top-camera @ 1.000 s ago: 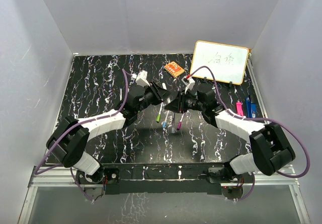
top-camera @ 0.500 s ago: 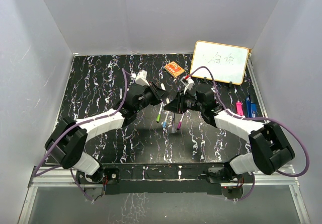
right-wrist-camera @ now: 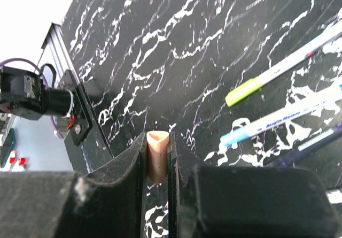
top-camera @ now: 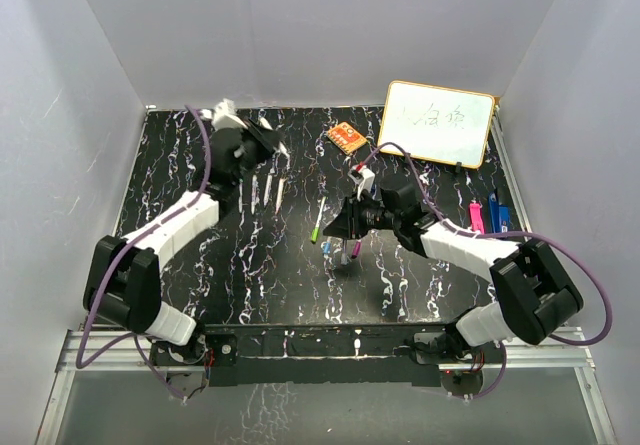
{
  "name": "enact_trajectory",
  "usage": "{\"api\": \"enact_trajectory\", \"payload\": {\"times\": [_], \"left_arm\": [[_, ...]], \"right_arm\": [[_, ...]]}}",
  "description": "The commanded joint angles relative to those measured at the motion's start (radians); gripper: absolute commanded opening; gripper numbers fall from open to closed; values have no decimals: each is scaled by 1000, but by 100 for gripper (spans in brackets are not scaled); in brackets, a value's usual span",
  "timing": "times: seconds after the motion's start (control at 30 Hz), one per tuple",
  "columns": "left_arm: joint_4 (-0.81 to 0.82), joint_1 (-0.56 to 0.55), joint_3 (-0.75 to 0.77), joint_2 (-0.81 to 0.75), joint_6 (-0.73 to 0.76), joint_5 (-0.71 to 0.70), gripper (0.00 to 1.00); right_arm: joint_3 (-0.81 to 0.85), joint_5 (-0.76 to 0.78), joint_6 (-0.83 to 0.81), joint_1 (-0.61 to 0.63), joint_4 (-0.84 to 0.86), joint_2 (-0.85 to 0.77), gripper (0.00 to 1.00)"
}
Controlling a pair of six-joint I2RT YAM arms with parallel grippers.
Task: Open the pen caps
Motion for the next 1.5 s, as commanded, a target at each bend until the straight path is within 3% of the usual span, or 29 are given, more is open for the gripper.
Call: {"api": "enact_trajectory", "payload": {"times": [0.0,0.17,0.47,0.63,0.87,1.47], "left_arm": [[37,78,80,26,66,-74,0],[-60,95,120,30,86,-67,0],[-658,116,353,151,305,7,0],[-817,119,354,167,371,-84,0],[-922,128,386,218,433,-165,0],[-990,240,434,422,522,-311,0]], "right_arm": [[-7,-21,-29,9,-41,-26,0],[0,37,-35,10,-74,-45,0],[164,400,-102,-20,-304,-22,0],[237,508,-123,-85,-382,9,0],[286,589,-163,-171,-469,1,0],[267,569,-178,-299,-483,27,0]]}}
